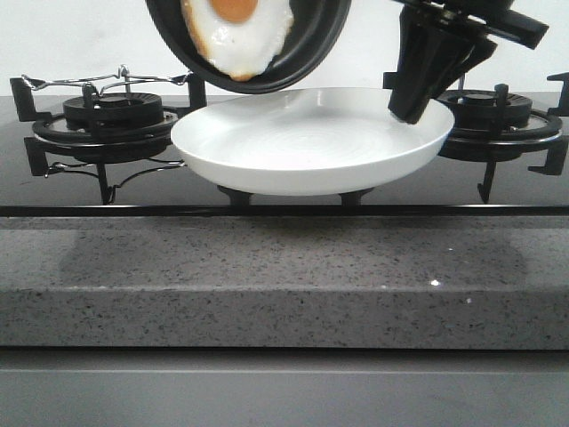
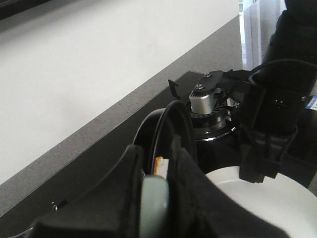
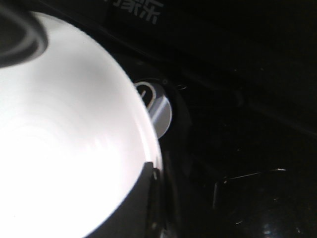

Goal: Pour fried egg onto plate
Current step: 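Tilt the frying pan with the left gripper to slide the egg onto the plate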

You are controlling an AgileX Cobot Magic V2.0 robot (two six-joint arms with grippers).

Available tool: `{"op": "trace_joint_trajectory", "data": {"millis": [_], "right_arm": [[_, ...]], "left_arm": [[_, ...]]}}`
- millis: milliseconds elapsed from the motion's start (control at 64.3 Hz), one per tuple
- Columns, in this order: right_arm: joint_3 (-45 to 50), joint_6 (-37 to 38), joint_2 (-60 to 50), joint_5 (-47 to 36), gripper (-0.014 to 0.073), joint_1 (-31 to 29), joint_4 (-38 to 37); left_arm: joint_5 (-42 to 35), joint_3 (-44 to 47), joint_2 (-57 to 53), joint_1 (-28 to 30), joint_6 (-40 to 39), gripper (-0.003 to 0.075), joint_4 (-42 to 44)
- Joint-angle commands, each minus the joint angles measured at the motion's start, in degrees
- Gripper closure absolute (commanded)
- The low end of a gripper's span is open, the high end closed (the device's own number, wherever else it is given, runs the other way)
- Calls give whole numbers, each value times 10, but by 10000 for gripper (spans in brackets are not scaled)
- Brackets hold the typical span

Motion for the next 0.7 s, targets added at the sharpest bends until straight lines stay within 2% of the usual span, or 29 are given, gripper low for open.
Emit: {"op": "trace_joint_trajectory", "data": {"millis": [0,498,685], "right_arm": [[-12,-6,-30,-8,652,1,8],[-12,-6,-30,-8,652,1,8],[-12,-6,-30,-8,652,1,8]], "left_arm": [[-54,-14,-29,-6,-13,740,-8],[-62,5,-42,-6,-13,740,7],[-66,5,-42,-6,-14,740,-22]]}}
